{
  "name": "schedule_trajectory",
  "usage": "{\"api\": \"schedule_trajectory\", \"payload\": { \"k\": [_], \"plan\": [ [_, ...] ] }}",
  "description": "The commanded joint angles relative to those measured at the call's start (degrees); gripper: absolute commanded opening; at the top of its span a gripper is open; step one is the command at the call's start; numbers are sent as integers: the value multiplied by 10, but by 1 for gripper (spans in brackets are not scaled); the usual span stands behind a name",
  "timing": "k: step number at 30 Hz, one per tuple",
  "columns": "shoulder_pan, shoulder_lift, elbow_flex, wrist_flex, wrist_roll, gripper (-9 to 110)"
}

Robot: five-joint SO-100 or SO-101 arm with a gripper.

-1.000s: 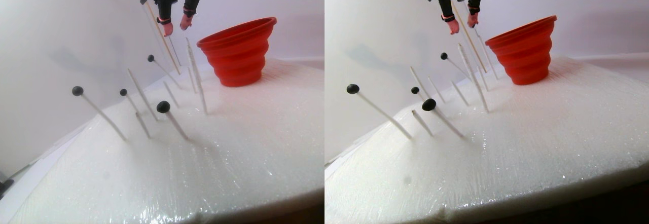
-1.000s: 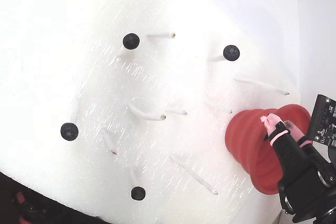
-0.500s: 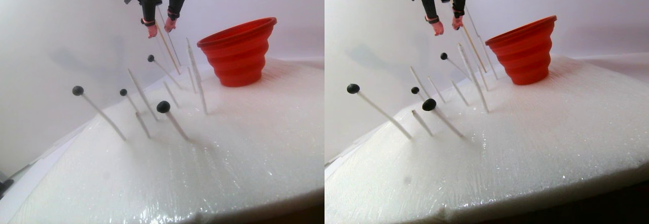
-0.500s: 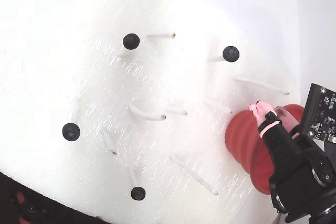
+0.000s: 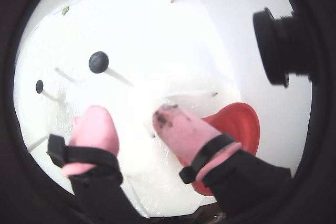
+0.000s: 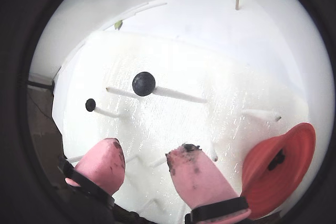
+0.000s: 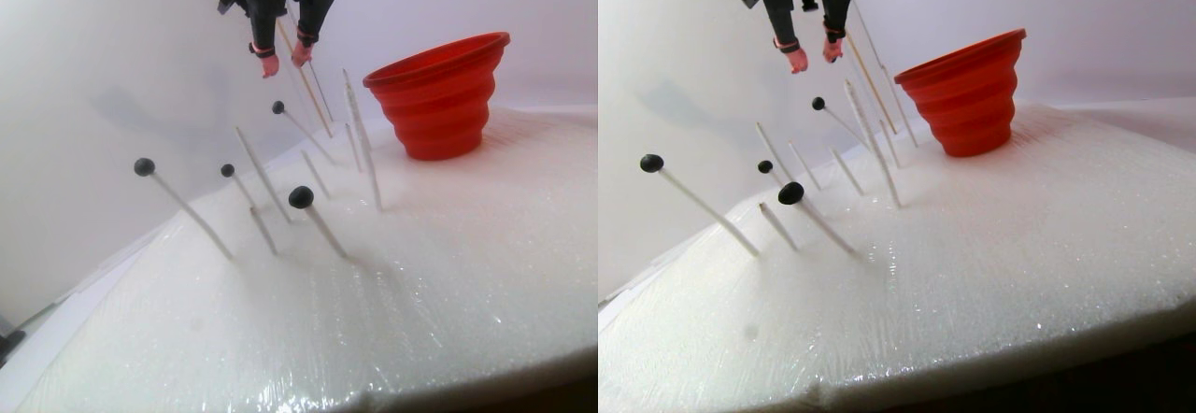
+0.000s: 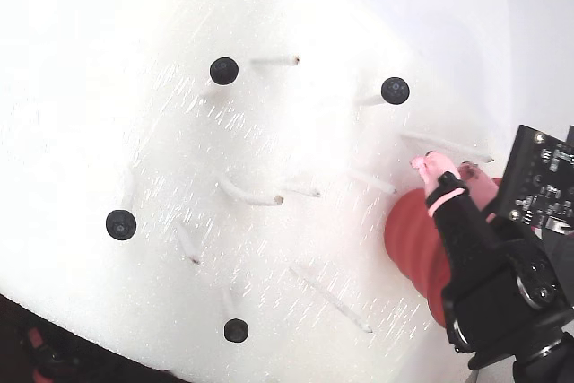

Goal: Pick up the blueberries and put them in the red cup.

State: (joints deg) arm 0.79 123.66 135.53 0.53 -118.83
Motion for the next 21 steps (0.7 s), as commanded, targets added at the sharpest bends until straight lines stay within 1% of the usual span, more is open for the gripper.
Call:
{"api": "schedule_trajectory", "payload": {
  "k": [1,21],
  "plan": [
    [-30,0,-6,-19,-5,17],
    [-36,-110,-44,-107,-4,20]
  ]
}}
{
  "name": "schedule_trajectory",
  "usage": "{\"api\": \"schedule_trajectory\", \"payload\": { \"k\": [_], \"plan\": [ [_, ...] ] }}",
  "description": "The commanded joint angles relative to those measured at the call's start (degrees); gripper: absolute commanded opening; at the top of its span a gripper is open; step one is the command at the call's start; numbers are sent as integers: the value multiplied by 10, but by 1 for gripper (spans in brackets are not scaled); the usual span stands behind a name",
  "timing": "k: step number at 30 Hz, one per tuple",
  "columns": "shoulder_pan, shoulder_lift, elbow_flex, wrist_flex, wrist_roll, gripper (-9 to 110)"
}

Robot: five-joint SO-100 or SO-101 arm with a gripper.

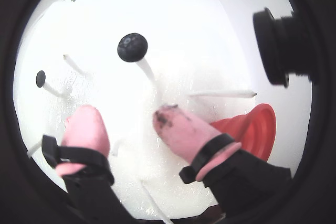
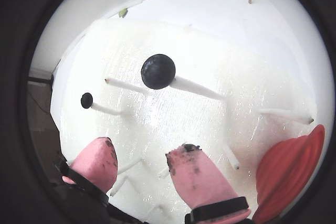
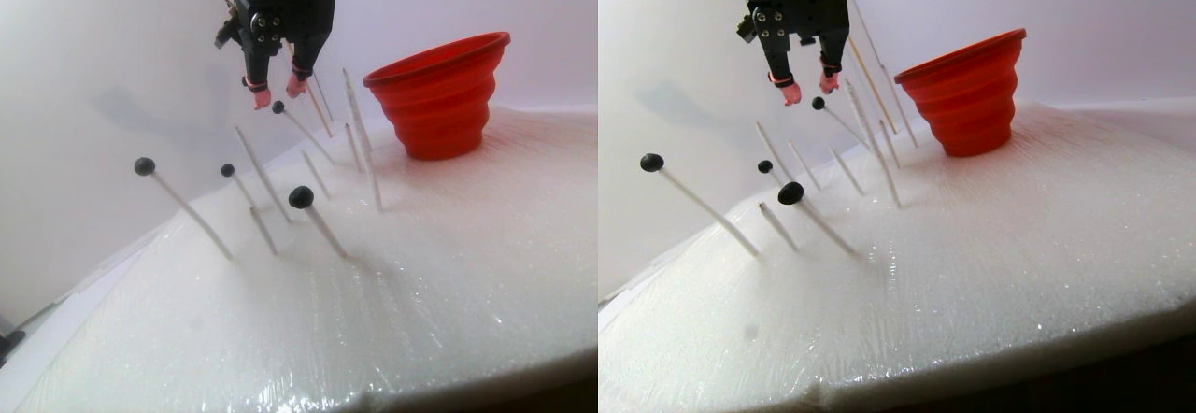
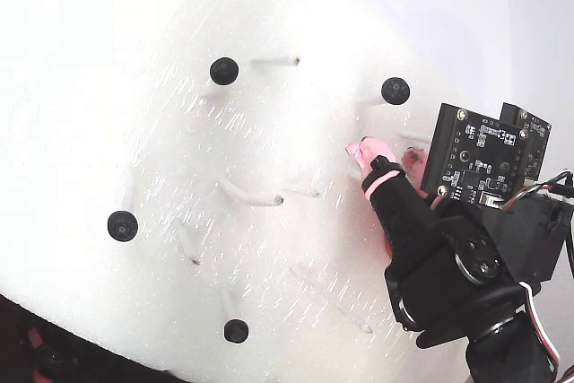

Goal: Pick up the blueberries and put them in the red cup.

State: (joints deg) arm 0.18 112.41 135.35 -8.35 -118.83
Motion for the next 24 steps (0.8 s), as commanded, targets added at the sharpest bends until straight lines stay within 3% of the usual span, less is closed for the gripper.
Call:
{"api": "schedule_trajectory", "payload": {
  "k": [1,24],
  "plan": [
    [-30,-4,-46,-25,-5,20],
    [-30,-95,-112,-105,-4,20]
  ]
}}
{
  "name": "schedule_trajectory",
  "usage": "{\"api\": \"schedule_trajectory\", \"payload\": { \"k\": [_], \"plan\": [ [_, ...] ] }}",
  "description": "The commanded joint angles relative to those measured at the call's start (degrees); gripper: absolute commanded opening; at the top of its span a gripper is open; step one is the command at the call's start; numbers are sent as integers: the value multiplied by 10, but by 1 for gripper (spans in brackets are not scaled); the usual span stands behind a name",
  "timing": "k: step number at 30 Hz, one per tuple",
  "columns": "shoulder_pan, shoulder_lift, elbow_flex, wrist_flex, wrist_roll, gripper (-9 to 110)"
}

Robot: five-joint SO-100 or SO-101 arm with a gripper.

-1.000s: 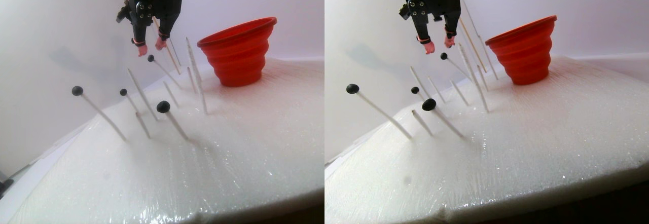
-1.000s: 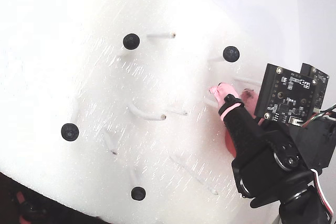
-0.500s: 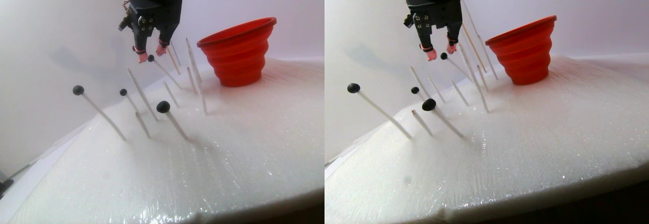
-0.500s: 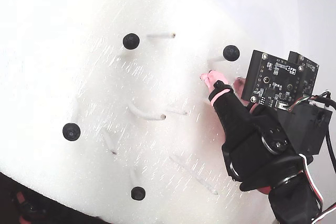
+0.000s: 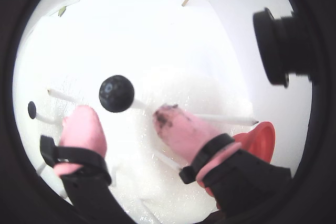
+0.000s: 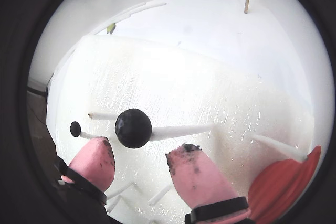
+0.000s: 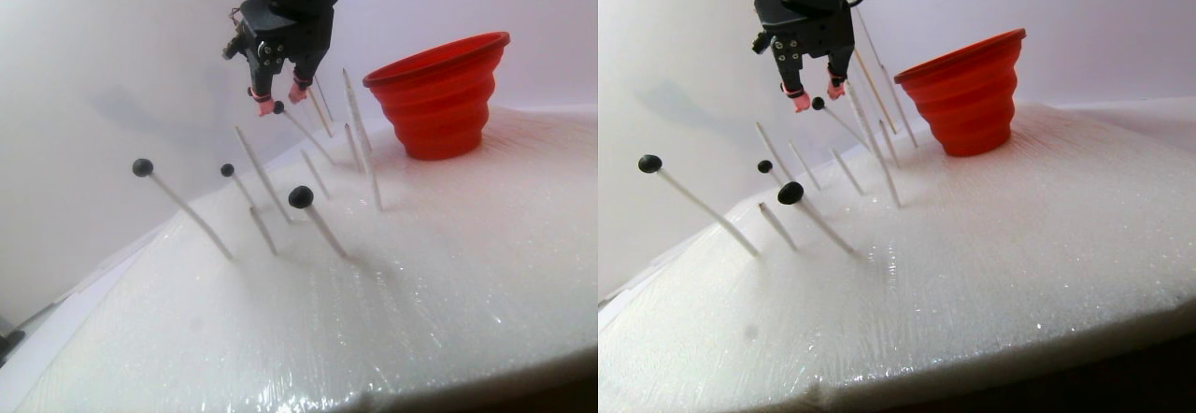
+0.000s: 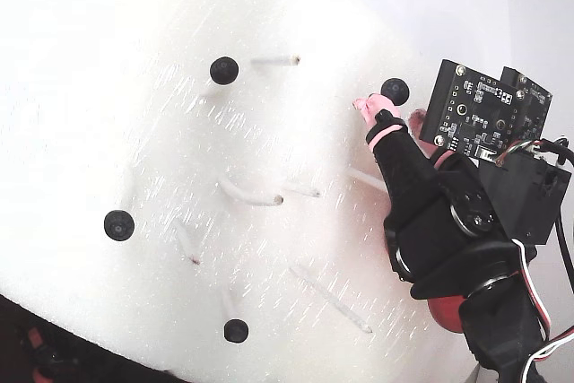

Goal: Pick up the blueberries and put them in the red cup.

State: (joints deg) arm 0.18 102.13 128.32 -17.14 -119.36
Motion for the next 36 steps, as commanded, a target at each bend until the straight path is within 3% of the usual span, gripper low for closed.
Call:
{"api": "schedule_trajectory", "payload": {
  "k": [1,36],
  "plan": [
    [-31,4,-44,-19,4,20],
    [-52,-51,-67,-73,23,19]
  ]
}}
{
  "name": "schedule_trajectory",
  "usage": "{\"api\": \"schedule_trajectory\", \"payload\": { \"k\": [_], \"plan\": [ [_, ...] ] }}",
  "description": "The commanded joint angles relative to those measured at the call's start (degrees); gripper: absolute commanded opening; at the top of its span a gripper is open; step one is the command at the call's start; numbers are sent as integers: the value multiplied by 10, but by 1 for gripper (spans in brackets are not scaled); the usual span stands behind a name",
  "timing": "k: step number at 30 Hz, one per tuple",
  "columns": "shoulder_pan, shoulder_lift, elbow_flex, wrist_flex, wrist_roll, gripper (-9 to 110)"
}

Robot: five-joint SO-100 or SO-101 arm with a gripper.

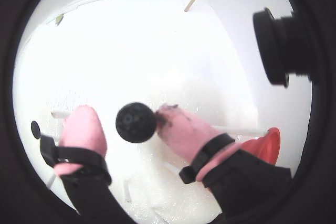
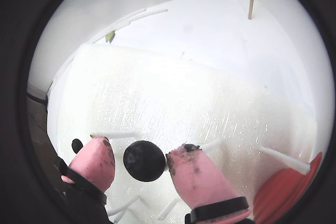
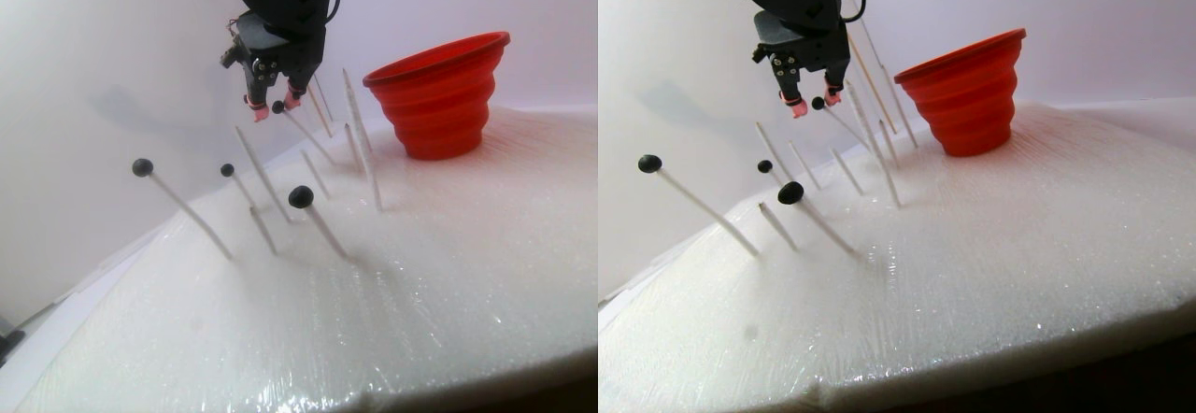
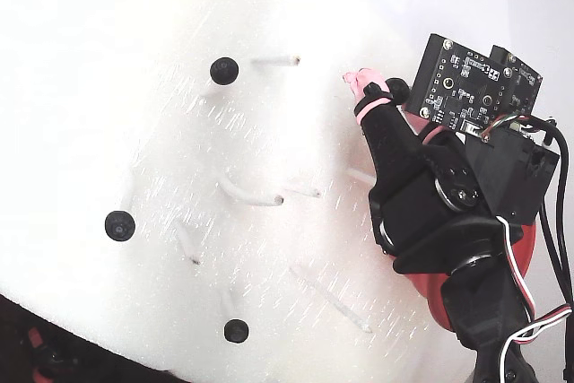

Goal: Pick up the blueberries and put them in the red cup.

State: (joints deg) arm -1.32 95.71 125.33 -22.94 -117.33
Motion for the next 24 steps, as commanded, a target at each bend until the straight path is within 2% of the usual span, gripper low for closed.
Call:
{"api": "schedule_trajectory", "payload": {
  "k": [1,24],
  "plan": [
    [-37,12,-37,-15,4,19],
    [-41,7,-29,-26,5,12]
  ]
}}
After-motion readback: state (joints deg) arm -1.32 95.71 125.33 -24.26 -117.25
